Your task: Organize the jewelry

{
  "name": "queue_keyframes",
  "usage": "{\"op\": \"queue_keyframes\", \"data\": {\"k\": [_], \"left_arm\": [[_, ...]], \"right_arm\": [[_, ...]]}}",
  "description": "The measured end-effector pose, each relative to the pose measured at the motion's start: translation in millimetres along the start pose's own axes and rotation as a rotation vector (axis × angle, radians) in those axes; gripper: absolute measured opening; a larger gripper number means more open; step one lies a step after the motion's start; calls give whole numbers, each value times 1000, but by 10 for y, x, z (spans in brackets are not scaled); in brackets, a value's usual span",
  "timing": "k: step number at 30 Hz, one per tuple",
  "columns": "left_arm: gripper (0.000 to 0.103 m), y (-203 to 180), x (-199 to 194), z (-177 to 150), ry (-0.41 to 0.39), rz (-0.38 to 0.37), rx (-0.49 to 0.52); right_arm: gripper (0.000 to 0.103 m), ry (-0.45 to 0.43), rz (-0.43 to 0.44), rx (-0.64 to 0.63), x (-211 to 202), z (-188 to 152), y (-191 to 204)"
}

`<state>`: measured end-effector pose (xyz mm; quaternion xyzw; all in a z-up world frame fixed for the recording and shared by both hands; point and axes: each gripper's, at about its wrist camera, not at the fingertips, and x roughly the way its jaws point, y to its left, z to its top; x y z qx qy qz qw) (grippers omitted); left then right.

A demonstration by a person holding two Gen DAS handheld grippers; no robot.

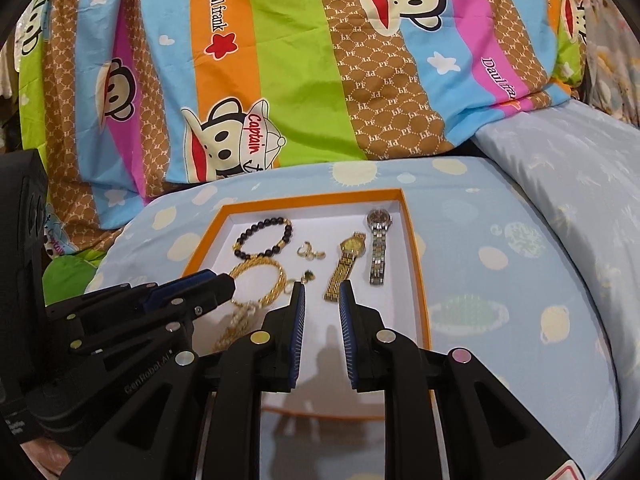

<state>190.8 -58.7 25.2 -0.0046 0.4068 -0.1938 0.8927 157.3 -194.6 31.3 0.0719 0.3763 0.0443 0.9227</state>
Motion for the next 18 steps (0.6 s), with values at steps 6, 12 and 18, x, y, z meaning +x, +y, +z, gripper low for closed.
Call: {"op": "queue_keyframes", "data": {"k": [6, 12, 18], "left_arm": [[13, -27, -64, -117, 4, 13, -10], [13, -22, -36, -224, 21, 33, -14], [13, 40, 29, -327, 40, 57, -24]], "right_arm": [[18, 31, -12, 4, 23, -170, 2], [18, 51, -15, 3, 52, -282, 11], [18, 71, -19, 10, 122, -347, -3]]}}
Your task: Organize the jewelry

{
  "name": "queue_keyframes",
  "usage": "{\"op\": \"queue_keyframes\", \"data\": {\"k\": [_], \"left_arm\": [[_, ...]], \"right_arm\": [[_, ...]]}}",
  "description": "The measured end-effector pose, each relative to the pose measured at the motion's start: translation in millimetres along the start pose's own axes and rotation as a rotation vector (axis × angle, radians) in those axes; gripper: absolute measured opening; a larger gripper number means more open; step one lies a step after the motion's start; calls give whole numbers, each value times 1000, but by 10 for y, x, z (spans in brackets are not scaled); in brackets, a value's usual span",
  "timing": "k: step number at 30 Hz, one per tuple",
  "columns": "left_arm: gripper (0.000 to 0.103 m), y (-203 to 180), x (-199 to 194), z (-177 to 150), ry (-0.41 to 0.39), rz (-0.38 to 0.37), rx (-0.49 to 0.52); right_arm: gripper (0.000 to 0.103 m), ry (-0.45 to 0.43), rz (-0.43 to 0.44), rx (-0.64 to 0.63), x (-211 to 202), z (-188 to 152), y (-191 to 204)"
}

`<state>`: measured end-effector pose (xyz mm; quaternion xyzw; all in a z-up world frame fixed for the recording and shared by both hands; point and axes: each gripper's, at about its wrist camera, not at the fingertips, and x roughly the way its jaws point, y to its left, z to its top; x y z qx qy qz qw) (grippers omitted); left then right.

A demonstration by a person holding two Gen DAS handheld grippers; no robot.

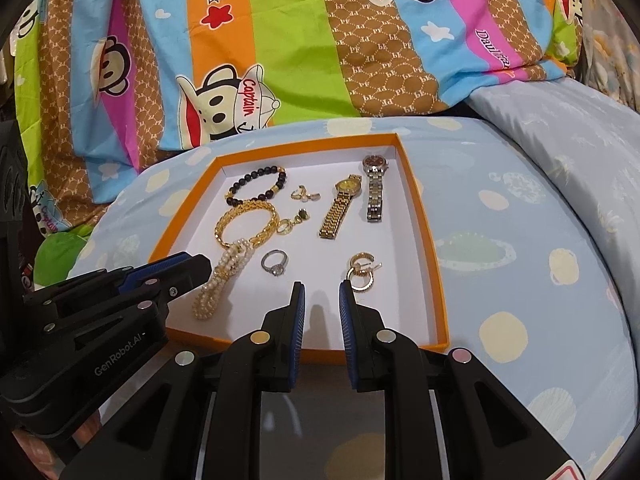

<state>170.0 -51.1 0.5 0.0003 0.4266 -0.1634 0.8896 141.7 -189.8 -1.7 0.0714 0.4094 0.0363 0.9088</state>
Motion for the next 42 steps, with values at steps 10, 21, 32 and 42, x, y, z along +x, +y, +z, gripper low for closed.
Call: {"op": "queue_keyframes", "data": {"k": [10, 21, 32, 42], "left_arm": [[13, 110, -16, -219, 40, -2, -7], [13, 58, -324, -489, 46, -23, -12], [38, -141, -786, -346, -45, 83, 1], [60, -144, -854, -413, -26, 139, -16]], "right_arm": [[19, 12, 5, -7, -109, -170, 82], [24, 4, -3, -22, -406, -452, 201], [49, -100, -50, -4, -942, -419, 268], [68, -123, -149, 7, -1114, -487, 225]]}}
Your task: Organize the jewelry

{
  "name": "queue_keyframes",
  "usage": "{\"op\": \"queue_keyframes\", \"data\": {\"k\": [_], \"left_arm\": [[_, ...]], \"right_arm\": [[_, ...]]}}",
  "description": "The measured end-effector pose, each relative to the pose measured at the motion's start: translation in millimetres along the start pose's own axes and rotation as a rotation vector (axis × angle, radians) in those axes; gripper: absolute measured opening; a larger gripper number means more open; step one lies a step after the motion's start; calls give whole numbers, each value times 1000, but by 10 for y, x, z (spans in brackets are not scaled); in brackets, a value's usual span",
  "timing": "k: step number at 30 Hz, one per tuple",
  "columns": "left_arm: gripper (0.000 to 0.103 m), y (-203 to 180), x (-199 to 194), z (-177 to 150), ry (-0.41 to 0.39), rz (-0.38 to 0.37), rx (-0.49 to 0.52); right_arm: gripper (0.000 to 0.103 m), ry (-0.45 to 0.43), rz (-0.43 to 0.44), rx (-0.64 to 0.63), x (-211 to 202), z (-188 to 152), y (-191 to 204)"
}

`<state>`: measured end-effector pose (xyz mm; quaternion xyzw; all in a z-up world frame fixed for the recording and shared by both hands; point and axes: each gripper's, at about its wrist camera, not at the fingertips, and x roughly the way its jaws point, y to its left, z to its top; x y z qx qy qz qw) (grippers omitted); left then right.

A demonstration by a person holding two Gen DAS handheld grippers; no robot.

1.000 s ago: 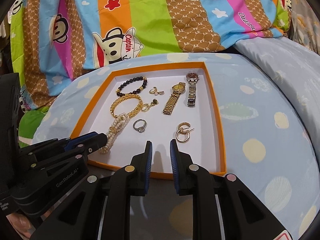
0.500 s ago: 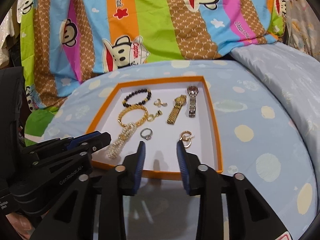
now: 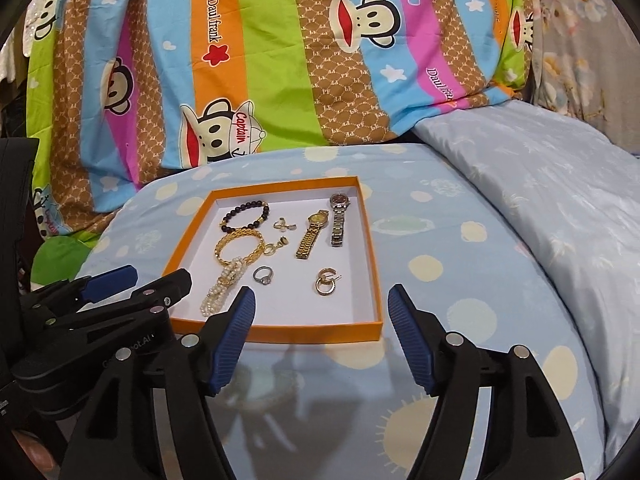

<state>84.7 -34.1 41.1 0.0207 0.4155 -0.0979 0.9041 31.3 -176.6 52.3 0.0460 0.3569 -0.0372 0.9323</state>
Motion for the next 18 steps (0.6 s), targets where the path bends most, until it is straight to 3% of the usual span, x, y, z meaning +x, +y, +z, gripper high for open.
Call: {"op": "queue_keyframes", "data": {"k": [7, 15, 18], "left_arm": [[69, 21, -63, -24, -6, 62, 5], [70, 29, -91, -23, -9, 96, 12], [75, 35, -97, -15, -10, 113, 6]], "right_arm": [[68, 6, -8, -22, -57, -11, 58], [69, 9, -17, -30, -64, -12, 84], [69, 8, -12, -24, -63, -12, 77]]}}
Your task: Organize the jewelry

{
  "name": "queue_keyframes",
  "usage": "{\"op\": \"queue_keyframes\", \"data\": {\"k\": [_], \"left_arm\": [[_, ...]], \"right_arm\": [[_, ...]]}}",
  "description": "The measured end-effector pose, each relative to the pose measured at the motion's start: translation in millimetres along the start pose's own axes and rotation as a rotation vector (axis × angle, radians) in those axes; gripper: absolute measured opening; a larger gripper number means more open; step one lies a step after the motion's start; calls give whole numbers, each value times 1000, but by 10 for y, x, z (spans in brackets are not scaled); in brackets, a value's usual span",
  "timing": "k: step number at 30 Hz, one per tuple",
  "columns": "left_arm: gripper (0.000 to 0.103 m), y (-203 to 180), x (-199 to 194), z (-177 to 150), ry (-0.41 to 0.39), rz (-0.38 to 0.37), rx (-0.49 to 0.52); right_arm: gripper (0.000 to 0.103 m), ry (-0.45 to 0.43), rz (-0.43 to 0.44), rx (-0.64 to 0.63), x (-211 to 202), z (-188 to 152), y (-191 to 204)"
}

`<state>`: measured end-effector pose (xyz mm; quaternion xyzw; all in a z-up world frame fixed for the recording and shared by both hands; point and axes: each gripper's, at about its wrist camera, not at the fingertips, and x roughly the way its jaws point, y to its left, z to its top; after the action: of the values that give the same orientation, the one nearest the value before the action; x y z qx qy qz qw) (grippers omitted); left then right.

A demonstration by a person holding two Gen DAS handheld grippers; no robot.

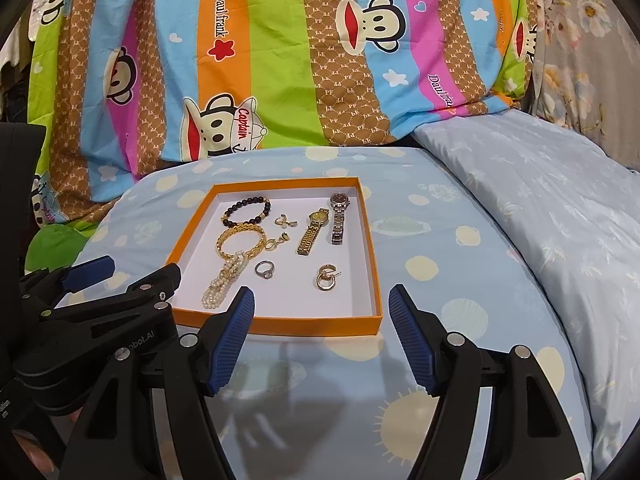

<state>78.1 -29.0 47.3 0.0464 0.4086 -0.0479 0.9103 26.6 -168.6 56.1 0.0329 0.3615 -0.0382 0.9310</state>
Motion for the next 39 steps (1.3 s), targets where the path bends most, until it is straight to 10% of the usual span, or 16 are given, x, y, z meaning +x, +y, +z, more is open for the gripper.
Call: {"op": "queue_keyframes", "data": {"k": [39], "left_arm": [[77, 16, 32, -1, 4, 25, -9]], "right_arm": [[69, 12, 10, 14, 41, -14, -1]]}}
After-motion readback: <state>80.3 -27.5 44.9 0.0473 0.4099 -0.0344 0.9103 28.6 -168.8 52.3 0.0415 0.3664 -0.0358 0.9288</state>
